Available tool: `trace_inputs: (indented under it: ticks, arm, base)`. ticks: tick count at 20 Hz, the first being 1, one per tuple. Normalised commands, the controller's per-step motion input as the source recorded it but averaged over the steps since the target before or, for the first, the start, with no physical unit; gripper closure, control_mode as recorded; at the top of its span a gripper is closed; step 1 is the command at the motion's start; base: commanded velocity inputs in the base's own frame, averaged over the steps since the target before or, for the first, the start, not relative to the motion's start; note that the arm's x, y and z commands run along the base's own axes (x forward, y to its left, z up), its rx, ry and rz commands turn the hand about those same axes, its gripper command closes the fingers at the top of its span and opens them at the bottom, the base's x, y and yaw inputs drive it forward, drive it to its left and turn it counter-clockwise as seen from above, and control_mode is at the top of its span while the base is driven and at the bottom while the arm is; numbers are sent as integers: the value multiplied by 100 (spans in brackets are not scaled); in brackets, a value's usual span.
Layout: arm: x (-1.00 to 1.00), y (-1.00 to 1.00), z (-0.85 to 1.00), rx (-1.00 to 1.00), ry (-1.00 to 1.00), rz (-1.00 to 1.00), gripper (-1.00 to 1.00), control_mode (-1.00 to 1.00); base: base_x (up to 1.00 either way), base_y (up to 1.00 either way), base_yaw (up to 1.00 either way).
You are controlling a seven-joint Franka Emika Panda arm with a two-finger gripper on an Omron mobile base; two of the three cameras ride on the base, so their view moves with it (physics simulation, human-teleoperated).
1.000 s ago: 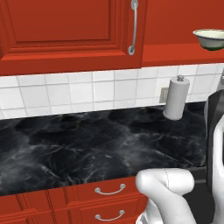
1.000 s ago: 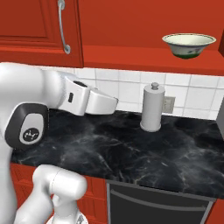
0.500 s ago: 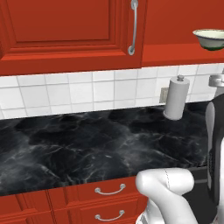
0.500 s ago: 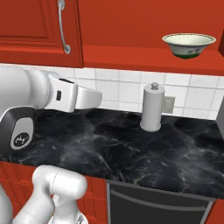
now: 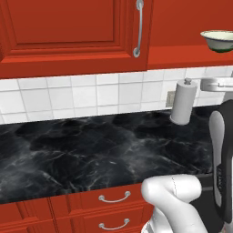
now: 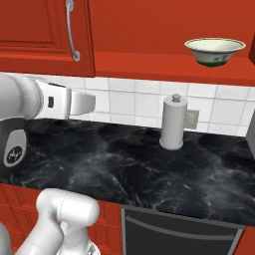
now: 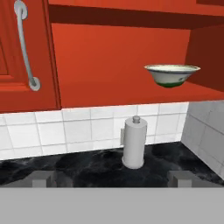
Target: Move the bowls from the cabinet to the plates on the dining table.
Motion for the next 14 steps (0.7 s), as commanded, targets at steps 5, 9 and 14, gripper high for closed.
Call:
trace_inputs:
  ticks: [5, 9, 14]
  arm:
    - [7, 42, 14, 2, -2, 13, -100, -100]
    - [4, 41, 18, 1, 0, 8, -100, -100]
    - [5, 48, 11, 0, 0, 1, -100, -100]
  base:
    - [0, 0, 0]
    - [0, 0, 0]
    - [0, 0, 0]
